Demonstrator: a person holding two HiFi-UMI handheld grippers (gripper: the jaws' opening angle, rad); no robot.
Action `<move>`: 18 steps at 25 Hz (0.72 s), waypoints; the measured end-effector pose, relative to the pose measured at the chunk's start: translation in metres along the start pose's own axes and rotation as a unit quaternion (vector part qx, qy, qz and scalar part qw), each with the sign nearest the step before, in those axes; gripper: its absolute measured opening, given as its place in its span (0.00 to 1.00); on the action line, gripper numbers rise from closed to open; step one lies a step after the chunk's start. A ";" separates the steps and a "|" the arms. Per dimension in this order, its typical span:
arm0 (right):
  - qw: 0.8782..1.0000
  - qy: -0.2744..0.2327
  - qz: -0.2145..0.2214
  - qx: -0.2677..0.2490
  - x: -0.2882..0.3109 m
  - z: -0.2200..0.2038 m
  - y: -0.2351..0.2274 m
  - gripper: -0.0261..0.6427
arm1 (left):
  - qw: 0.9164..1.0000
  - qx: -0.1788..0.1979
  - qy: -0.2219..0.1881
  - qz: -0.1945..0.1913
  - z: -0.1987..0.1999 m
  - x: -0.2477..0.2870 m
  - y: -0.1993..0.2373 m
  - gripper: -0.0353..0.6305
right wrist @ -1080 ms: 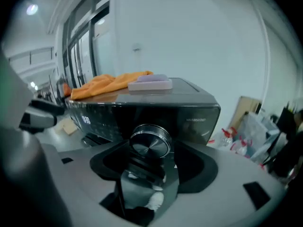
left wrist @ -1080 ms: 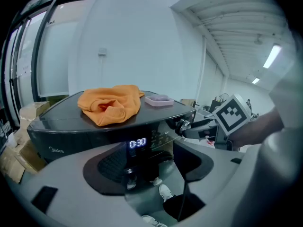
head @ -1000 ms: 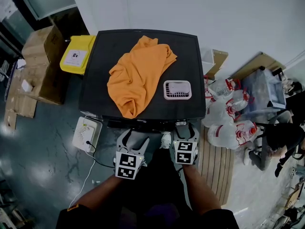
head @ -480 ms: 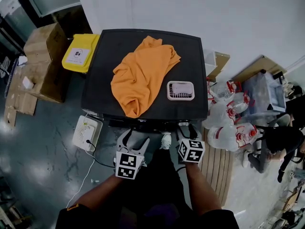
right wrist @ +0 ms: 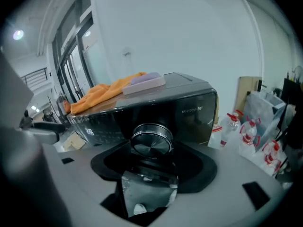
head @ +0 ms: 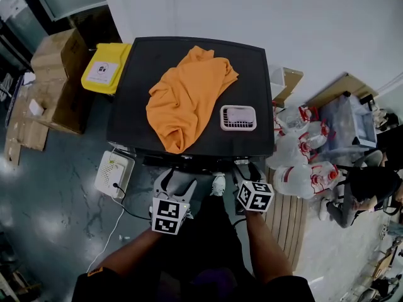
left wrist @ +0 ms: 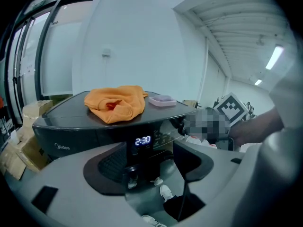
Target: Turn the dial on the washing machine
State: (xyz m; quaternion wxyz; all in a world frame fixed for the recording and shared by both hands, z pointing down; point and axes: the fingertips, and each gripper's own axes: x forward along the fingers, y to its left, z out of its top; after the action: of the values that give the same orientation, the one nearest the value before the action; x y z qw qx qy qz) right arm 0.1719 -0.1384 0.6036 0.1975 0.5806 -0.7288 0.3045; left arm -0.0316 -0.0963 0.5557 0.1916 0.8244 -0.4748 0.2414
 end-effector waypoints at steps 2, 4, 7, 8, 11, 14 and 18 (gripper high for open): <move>0.997 0.004 -0.038 -0.061 -0.002 -0.001 0.000 0.48 | 1.000 0.001 0.000 0.001 0.001 -0.001 0.000 0.50; 0.989 0.005 -0.071 -0.129 -0.004 0.002 0.004 0.48 | 1.000 0.002 -0.001 0.002 0.001 -0.002 0.000 0.50; 0.979 0.009 -0.094 -0.183 -0.004 0.003 0.011 0.48 | 1.000 0.003 -0.001 0.003 0.000 -0.003 0.001 0.50; 0.978 0.011 -0.097 -0.184 -0.003 0.003 0.011 0.48 | 1.000 0.004 -0.001 0.003 0.000 -0.003 0.000 0.50; 0.983 0.010 -0.090 -0.158 -0.003 0.002 0.007 0.45 | 1.000 0.005 0.000 0.004 0.000 -0.005 0.000 0.50; 0.994 -0.001 -0.055 -0.095 -0.003 0.001 0.003 0.44 | 1.000 0.005 0.001 0.003 0.000 -0.005 0.000 0.50; 0.999 -0.012 0.020 0.035 -0.002 0.001 0.000 0.45 | 1.000 -0.001 0.004 0.002 -0.002 -0.003 0.001 0.50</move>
State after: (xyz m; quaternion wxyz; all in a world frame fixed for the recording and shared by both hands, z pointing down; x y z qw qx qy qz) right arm 0.1727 -0.1370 0.6017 0.1624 0.5760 -0.7315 0.3268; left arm -0.0338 -0.0934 0.5553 0.1936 0.8226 -0.4757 0.2443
